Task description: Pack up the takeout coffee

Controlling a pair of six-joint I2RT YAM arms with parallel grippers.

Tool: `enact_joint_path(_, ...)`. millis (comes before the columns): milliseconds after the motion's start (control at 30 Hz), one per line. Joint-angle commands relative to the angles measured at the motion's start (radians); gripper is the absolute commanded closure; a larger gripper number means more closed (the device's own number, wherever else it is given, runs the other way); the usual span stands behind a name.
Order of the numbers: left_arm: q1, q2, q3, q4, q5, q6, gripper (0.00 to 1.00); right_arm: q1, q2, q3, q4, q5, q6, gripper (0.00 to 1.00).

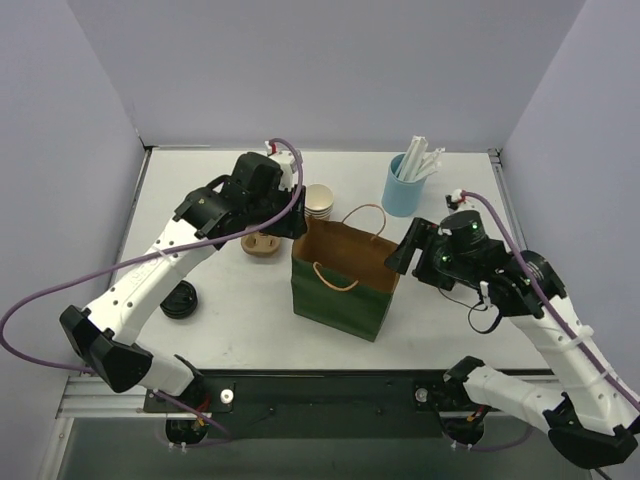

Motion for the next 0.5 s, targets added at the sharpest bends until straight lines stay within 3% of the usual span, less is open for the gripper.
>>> enact_joint_path(0, 0.002, 0.012, 0.019, 0.037, 0.054, 0.042, 0.39, 0.085, 0.085, 0.032, -0.052, 0.169, 0.050, 0.32)
enact_joint_path(100, 0.002, 0.048, 0.029, 0.061, 0.080, 0.050, 0.39, 0.089, 0.145, 0.066, -0.092, 0.211, 0.037, 0.35)
enact_joint_path(200, 0.001, 0.085, 0.045, 0.052, 0.091, 0.062, 0.48, 0.092, 0.176, 0.084, -0.095, 0.251, 0.015, 0.45)
enact_joint_path(233, 0.001, 0.093, 0.055, 0.043, 0.089, 0.067, 0.66, 0.094, 0.185, 0.095, -0.095, 0.257, 0.006, 0.57)
enact_joint_path(300, -0.004, 0.099, 0.075, 0.023, 0.085, 0.075, 0.82, 0.094, 0.217, 0.118, -0.089, 0.262, -0.012, 0.75)
enact_joint_path(333, -0.002, 0.095, 0.079, 0.025, 0.072, 0.075, 0.87, 0.095, 0.229, 0.133, -0.088, 0.271, -0.041, 0.90)
enact_joint_path(367, -0.002, 0.091, 0.107, 0.026, 0.063, 0.075, 0.95, 0.094, 0.240, 0.173, -0.083, 0.280, -0.057, 0.96)
enact_joint_path(467, -0.001, 0.085, 0.203, 0.060, 0.014, 0.070, 1.00, 0.094, 0.285, 0.279, -0.037, 0.327, -0.147, 1.00)
